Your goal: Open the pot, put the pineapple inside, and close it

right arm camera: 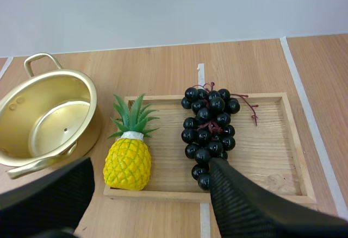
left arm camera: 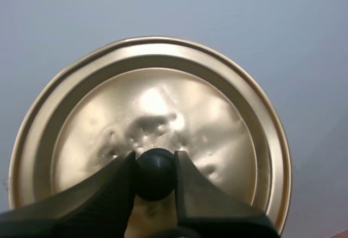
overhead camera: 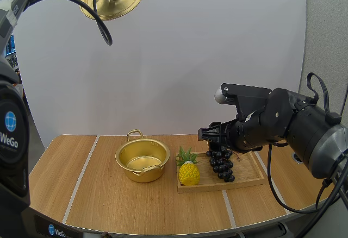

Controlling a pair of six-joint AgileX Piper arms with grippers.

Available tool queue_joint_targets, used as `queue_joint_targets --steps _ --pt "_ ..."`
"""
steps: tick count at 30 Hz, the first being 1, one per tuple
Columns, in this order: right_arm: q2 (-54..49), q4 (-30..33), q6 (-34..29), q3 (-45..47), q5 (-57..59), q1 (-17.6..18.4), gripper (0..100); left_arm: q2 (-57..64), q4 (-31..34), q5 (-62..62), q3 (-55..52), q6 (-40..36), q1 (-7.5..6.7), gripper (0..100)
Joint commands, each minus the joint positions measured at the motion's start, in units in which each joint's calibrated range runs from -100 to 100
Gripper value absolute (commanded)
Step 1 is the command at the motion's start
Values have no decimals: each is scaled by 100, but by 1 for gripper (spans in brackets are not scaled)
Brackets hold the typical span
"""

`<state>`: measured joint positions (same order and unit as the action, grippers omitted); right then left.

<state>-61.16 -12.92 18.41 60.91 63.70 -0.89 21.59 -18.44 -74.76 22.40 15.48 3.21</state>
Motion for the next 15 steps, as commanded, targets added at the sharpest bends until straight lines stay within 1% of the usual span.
queue_joint_targets --steps 1,6,8,12,15 --pt "328 -48 57 -128 -39 6 100 19 -59 193 53 -45 10 0" --pt "1073 -229 57 -534 265 6 100 19 -59 193 53 -45 10 0" --pt "1339 -254 47 -701 289 69 100 19 -59 193 53 -45 10 0" --pt "1758 -243 -155 -806 273 354 100 19 -59 193 53 -45 10 0" --pt "1981 -13 -506 -822 -13 680 100 19 -59 193 53 -45 10 0"
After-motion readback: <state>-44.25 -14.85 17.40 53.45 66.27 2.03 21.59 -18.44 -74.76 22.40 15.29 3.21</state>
